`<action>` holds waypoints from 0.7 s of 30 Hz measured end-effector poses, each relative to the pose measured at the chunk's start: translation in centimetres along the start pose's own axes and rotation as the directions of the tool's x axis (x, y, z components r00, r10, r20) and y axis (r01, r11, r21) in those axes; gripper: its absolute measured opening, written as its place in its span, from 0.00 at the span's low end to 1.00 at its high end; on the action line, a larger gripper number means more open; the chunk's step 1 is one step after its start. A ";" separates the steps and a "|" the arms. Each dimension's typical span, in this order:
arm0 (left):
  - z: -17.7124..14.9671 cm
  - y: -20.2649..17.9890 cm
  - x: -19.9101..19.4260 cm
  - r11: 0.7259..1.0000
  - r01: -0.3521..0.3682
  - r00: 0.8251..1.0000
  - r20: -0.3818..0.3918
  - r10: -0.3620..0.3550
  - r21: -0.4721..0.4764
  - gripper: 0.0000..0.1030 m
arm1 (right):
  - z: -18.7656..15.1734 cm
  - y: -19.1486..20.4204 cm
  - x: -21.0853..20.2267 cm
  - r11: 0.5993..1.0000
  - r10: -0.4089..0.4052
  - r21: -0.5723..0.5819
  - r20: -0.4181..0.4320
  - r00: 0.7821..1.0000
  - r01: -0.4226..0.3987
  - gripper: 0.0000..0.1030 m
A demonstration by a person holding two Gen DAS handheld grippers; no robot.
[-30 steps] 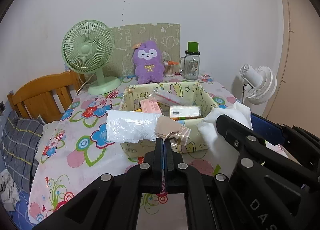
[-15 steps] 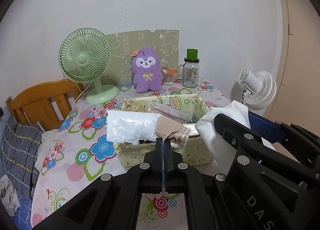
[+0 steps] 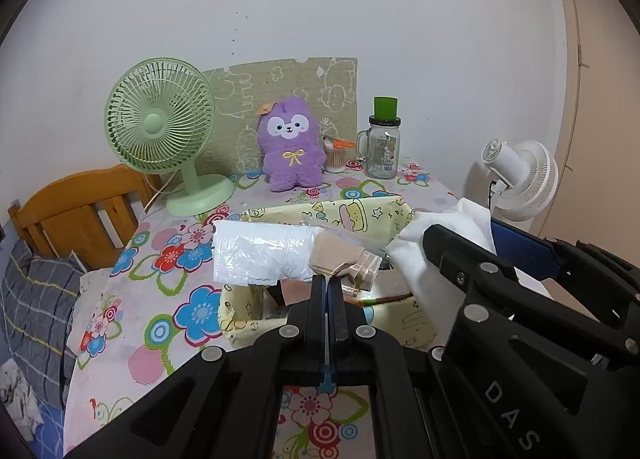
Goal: Organize soft objects
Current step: 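Lift and carry the white cloth and white roll over the box with both tools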
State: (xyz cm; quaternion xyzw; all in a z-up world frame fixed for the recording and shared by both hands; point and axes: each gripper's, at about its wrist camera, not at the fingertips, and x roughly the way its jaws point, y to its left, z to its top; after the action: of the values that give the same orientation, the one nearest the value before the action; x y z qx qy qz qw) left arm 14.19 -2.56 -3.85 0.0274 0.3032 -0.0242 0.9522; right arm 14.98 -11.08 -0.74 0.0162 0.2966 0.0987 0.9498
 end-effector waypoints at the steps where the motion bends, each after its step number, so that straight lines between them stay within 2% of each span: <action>1: 0.1 0.0 0.2 1.000 0.001 1.000 -0.001 -0.001 0.001 0.00 | 0.1 -0.1 0.3 1.000 0.000 -0.001 -0.002 1.000 0.000 0.36; 14: 1.1 -0.2 2.8 1.000 0.018 1.000 -0.003 -0.018 0.012 0.00 | 1.2 -1.0 2.9 1.000 -0.021 -0.014 0.009 1.000 0.021 0.36; 21: 1.5 -0.1 4.4 1.000 0.015 1.000 -0.004 -0.015 0.012 0.00 | 1.8 -1.3 4.6 1.000 -0.006 -0.016 0.035 0.999 0.007 0.36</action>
State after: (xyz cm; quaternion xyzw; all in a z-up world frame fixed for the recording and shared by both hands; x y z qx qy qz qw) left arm 18.65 -2.92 -5.15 0.0308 0.3053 -0.0332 0.9512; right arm 19.94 -11.44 -1.90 0.0093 0.2792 0.0976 0.9552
